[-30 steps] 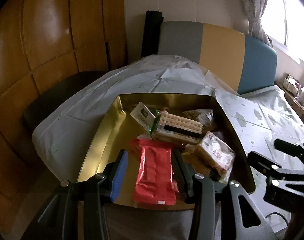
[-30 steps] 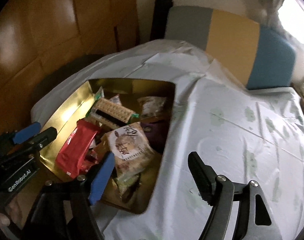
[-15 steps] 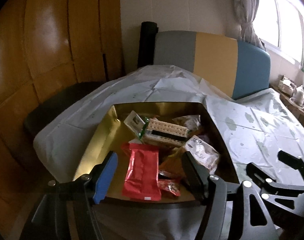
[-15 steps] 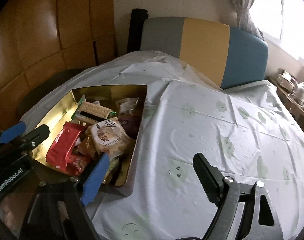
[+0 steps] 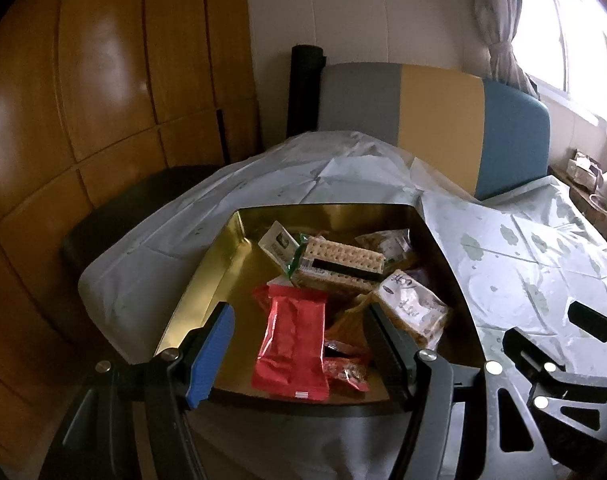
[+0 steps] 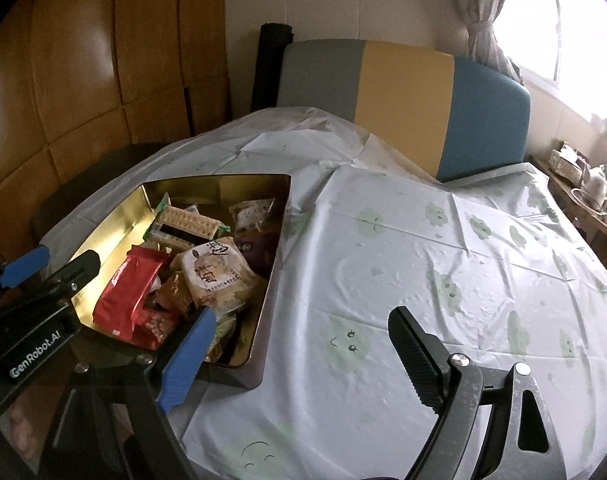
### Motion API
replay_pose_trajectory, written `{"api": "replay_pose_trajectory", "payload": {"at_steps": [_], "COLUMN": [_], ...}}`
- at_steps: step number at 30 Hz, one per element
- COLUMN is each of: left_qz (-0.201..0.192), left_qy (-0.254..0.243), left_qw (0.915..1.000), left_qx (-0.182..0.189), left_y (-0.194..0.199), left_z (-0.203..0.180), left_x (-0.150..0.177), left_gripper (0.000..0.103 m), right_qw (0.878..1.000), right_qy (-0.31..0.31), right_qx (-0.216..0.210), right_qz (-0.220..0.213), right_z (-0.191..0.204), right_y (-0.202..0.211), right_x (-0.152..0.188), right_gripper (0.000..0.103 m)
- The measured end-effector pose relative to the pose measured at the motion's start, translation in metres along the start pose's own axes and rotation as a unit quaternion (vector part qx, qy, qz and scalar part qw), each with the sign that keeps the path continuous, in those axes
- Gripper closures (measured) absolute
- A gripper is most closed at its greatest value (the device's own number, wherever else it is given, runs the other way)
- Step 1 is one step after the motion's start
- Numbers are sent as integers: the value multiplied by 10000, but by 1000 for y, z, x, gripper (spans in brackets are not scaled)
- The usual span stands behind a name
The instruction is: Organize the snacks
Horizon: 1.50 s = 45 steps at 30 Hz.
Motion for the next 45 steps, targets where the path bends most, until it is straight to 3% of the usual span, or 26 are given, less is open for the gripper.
{"api": "replay_pose_trajectory", "payload": {"at_steps": [45], "left_qz": [198], "left_qy": [40], "left_qw": [9998], "left_qx": [31], "left_y": [-9], "left_z": [0], "left_x": [5], "left_gripper": [35], "right_qw": [9999], "right_qy": [79], "right_qx": [-63], "right_qz": [58], "right_z": [7], "right_y": [-4], "right_x": [2], "right_gripper": [13]}}
Point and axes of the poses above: each gripper's, at about its wrist camera, not at the fingertips, and y roughly against the way its jaws point, z to its left, x to its underside, the point moved 7 cm from there along -y, roughly the way its jaws point, and after that the axes turned 12 degrees about -z, right-handed, at the moved point
